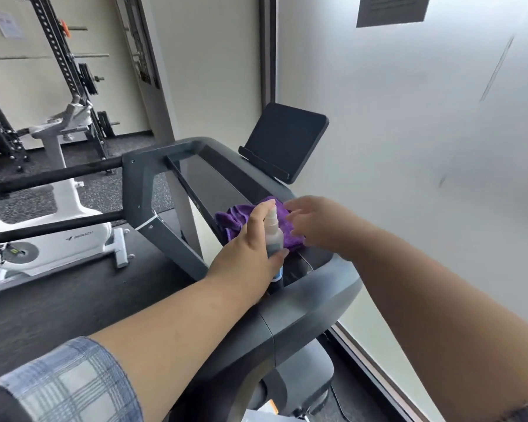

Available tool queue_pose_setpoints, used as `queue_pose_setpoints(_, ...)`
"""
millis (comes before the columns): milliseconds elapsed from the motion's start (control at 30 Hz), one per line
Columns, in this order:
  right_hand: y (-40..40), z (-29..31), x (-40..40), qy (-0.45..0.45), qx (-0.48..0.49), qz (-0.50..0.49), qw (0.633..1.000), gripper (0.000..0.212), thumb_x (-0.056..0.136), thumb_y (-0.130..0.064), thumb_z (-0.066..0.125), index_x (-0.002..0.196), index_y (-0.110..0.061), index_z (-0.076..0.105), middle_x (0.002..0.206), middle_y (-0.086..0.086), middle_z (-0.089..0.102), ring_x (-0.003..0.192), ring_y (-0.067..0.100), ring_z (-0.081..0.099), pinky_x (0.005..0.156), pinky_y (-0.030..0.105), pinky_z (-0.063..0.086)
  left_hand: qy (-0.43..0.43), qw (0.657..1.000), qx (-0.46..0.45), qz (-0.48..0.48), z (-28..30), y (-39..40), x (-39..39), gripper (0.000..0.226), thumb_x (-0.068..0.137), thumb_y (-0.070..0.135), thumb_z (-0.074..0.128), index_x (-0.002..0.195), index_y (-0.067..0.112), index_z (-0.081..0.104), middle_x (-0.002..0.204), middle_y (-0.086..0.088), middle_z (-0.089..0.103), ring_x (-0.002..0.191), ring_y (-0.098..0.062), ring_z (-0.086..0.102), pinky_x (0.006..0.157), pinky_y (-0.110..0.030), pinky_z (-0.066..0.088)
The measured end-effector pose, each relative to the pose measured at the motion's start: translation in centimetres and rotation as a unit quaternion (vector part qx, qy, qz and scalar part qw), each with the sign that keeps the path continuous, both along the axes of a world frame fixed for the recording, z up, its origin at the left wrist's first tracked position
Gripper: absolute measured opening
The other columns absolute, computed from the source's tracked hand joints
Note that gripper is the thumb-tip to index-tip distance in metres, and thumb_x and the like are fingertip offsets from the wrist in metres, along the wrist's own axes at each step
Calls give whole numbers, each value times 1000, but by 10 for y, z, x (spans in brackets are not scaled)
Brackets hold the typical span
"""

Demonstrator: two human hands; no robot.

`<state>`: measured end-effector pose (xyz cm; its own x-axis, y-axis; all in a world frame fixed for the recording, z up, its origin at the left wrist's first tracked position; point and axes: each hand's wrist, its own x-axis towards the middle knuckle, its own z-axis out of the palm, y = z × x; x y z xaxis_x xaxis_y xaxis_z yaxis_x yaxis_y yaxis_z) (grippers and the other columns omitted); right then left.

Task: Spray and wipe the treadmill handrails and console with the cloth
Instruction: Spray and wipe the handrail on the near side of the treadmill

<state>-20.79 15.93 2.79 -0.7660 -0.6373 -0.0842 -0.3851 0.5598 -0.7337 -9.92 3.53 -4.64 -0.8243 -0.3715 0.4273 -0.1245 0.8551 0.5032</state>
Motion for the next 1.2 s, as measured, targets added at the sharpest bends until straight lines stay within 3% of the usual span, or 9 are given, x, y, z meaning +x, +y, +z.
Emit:
queue_pose_setpoints(100,-15,-7,-21,71,6,-51,996,45,95,-17,42,136,-28,58,125,-3,66,90,17,62,71,23,45,60,998,5,10,7,-9,12,88,89,35,74,142,52,6,139,-4,59,108,-31,65,80,-29,44)
queue_pose_setpoints(200,-34,-15,-34,104,62,-31,992,42,95,-13,44,134,-15,59,131,5,63,112,27,61,84,29,47,88,995,15,53,15,-30,23,91,88,34,75,140,55,4,136,-8,60,108,-35,65,84,-38,50)
queue_pose_setpoints(400,-69,-23,-41,149,162,-11,975,29,98,-13,46,124,-7,56,124,19,60,114,39,58,78,35,41,39,993,27,111,12,-55,40,88,90,36,73,143,53,5,138,-6,58,109,-33,63,84,-40,50)
queue_pose_setpoints(600,-85,-13,-26,138,262,13,955,46,105,-41,43,141,-13,51,140,8,55,130,26,52,101,32,39,20,992,-3,125,10,-57,52,89,92,37,70,144,52,-1,145,-5,53,107,-35,65,82,-37,49)
queue_pose_setpoints(800,-82,-29,-43,145,227,30,963,39,87,-38,69,116,-12,62,94,5,60,75,20,57,65,29,42,18,993,15,116,20,-64,74,91,92,38,70,141,63,-2,143,-2,54,111,-29,63,93,-40,49)
queue_pose_setpoints(867,-85,-36,-44,87,151,29,984,25,81,-35,71,97,-18,60,88,1,62,69,15,56,56,27,41,58,991,47,108,32,-71,88,93,90,35,73,140,66,2,131,2,58,107,-21,63,93,-39,48)
queue_pose_setpoints(967,-93,-41,-33,-116,-31,0,993,20,81,-20,68,98,-12,63,95,13,71,81,31,71,72,44,61,86,988,61,110,42,-85,114,91,91,33,72,141,70,6,117,20,56,95,3,61,84,-24,44)
queue_pose_setpoints(1067,-102,-42,-9,-303,-162,-35,938,22,86,-5,59,108,-1,58,92,19,68,68,32,71,57,46,60,93,983,72,140,40,-87,137,86,96,27,65,148,57,4,129,8,49,97,17,54,84,-13,38)
queue_pose_setpoints(1200,-113,-33,30,-489,-251,-23,835,18,85,0,49,99,-6,59,77,13,69,59,29,71,54,46,60,100,977,109,152,35,-73,163,85,98,17,61,145,58,4,118,1,48,94,-7,63,96,-38,49)
